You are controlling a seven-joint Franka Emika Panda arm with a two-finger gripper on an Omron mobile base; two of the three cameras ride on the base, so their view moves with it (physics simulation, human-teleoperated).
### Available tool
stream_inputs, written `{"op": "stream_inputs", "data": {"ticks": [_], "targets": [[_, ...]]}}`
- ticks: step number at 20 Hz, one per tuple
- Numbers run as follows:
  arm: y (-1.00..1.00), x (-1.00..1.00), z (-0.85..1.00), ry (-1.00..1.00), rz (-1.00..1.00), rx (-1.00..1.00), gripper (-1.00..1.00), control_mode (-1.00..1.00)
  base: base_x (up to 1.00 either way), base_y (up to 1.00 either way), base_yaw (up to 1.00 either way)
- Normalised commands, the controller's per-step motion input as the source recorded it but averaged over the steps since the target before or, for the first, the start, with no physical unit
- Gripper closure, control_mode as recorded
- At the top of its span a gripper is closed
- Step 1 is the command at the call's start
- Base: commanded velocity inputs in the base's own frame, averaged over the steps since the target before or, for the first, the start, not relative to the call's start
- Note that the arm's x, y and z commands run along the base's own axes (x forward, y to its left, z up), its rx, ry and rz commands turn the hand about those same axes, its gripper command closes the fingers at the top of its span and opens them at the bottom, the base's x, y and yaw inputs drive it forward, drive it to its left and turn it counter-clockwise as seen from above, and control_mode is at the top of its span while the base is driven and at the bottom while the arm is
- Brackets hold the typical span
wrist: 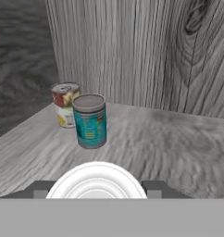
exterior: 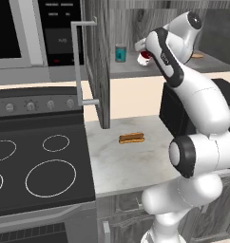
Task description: Pick the cans from the counter and place them in their designated side in the cabinet.
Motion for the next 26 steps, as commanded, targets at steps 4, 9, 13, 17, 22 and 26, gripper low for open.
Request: {"op": "stream_inputs", "data": {"ticks": [4,9,13,17,22,26], "targets": [[0.0,0.19,-0.07,0.01,0.0,0.0,1.0,-1.0,0.0,0.0,0.0],[0.0,0.17,-0.07,0.01,0.0,0.0,1.0,-1.0,0.0,0.0,0.0],[0.0,0.18,-0.07,0.01,0.0,0.0,1.0,-1.0,0.0,0.0,0.0],[0.0,0.19,-0.05,0.01,0.0,0.0,1.0,-1.0,0.0,0.0,0.0],[0.0,0.19,-0.04,0.01,0.0,0.0,1.0,-1.0,0.0,0.0,0.0],[0.0,0.2,-0.03,0.01,0.01,0.0,1.0,-1.0,0.0,0.0,0.0]]}}
